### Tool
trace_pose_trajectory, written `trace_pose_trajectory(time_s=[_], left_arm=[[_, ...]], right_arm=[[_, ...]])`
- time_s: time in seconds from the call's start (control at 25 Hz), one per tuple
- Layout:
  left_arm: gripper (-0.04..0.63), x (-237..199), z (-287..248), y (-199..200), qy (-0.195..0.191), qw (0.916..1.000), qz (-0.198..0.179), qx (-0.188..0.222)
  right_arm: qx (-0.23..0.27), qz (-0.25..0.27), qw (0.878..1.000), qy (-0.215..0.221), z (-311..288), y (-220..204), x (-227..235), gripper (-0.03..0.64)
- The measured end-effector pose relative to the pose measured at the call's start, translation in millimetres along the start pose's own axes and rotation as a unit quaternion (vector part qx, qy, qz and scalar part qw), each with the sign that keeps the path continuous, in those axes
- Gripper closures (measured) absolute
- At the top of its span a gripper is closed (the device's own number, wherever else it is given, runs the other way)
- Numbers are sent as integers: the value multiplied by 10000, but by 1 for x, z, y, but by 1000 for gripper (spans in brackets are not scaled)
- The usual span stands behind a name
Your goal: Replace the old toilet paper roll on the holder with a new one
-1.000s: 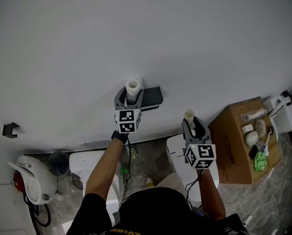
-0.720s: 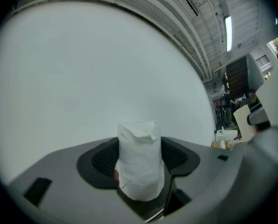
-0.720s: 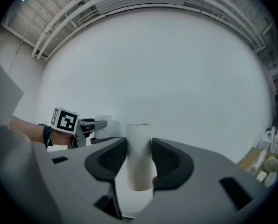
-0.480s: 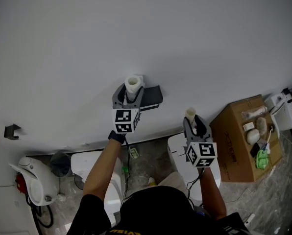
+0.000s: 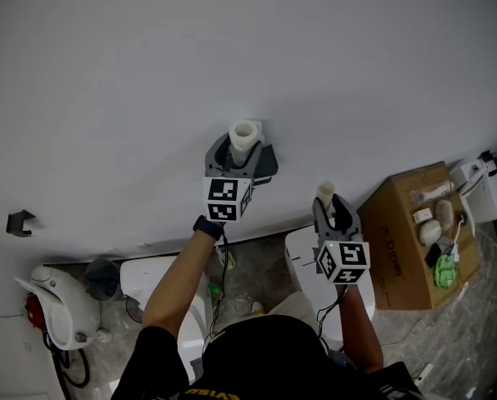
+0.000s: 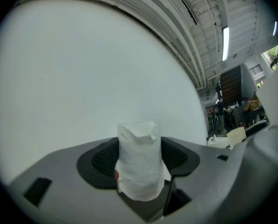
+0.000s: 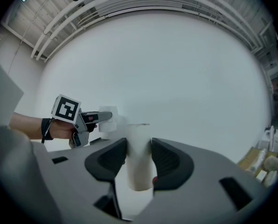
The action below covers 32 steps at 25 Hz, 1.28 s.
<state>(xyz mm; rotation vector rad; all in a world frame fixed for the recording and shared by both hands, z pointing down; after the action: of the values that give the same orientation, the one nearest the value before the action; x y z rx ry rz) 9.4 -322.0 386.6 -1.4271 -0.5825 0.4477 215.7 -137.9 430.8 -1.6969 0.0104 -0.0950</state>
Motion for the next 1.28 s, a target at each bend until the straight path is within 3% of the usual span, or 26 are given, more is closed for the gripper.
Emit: trace_pose_trajectory(time_s=[0.4, 0.6, 0.8, 1.0, 1.28], left_arm=[[310, 61, -27, -2, -757, 9971, 5, 62], [311, 95, -40, -6, -1148, 9930, -257, -39], [313, 126, -46, -13, -1460, 9848, -936, -132], [313, 150, -46, -29, -1401, 9718, -1846, -435], [313, 165, -46, -57, -1360, 9522, -2623, -782]], right_arm=[[-29, -57, 9993, -367, 17, -4, 22, 447], [-103, -1, 9980, -628, 30, -4, 40, 447], [-159, 56, 9962, -849, 38, -3, 54, 448], [-181, 89, 9944, -1033, 43, -3, 67, 446], [-216, 79, 9938, -1085, 41, -6, 71, 446]])
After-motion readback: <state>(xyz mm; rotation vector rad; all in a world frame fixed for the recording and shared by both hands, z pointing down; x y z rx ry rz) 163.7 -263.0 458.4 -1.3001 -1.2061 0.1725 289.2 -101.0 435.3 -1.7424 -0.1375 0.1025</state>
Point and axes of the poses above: the fingertips, and each gripper's own axes: z backward along the fingers, x to its right, y out of its top, the point moved 8 cm from there along z, backward along the fingers, and after that the axes turned 1 degree about -x, right-handed, at the moved point
